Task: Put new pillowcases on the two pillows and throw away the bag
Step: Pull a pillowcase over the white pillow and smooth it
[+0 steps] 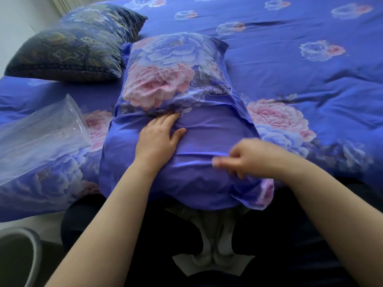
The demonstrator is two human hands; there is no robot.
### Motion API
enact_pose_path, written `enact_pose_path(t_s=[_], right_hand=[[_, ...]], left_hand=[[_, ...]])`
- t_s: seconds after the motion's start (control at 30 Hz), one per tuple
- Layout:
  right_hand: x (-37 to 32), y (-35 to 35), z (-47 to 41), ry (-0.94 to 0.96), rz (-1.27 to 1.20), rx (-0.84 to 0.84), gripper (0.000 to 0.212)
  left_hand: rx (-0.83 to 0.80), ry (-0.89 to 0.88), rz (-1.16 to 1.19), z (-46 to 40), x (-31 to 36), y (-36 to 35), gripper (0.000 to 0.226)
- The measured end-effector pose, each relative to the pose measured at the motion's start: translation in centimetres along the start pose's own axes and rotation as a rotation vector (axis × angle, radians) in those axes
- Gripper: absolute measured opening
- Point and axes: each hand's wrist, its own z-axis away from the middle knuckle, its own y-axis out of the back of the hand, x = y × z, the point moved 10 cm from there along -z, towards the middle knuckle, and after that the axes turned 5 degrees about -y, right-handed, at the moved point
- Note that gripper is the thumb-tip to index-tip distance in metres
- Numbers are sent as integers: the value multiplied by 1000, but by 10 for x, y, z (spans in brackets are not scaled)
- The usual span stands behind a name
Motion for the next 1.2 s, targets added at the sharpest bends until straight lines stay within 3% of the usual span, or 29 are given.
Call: enact_pose_path(t_s=[0.07, 0.1, 0.2, 0.33, 0.47, 0.57, 0.63, 0.73, 0.83, 0.9, 0.97, 1.07, 1.2], right_hand=[[-11, 37, -8, 67, -112, 397, 49], [-18, 35, -14, 70, -56, 452, 47], [-25, 1, -41, 55, 94, 375, 36], [-30, 40, -36, 168, -90, 424, 28], [-46, 77, -26, 261, -169, 480, 29], [-52, 91, -34, 312, -407, 460, 25], [-35, 106, -51, 225, -438, 581, 23], [4, 119, -61, -39, -255, 879, 25], [6, 128, -46, -67, -253, 1075, 25], [5, 122, -48, -115, -217, 1044, 25], [1, 98, -62, -171, -112, 871, 25], [-27, 56, -59, -127, 18, 742, 18], [-109, 28, 4, 329, -147, 920, 25]], left_hand=[[91, 69, 15, 1, -7, 14, 32], [114, 92, -7, 1, -8, 18, 26], [127, 88, -49, 0, -3, 26, 21], [212, 0, -25, -11, 8, 62, 20], [131, -24, 24, -35, 7, 78, 21], [111, 15, 85, -42, -4, 77, 18], [150, 60, 163, -39, -11, 79, 16], [214, 63, 214, -26, -9, 81, 14], [364, 8, 160, 4, -3, 94, 17], [496, 24, 167, 36, -7, 96, 22], [594, 95, 190, 71, -19, 88, 26], [598, 205, 226, 113, -46, 63, 35], [523, 298, 359, 146, -76, 37, 45]])
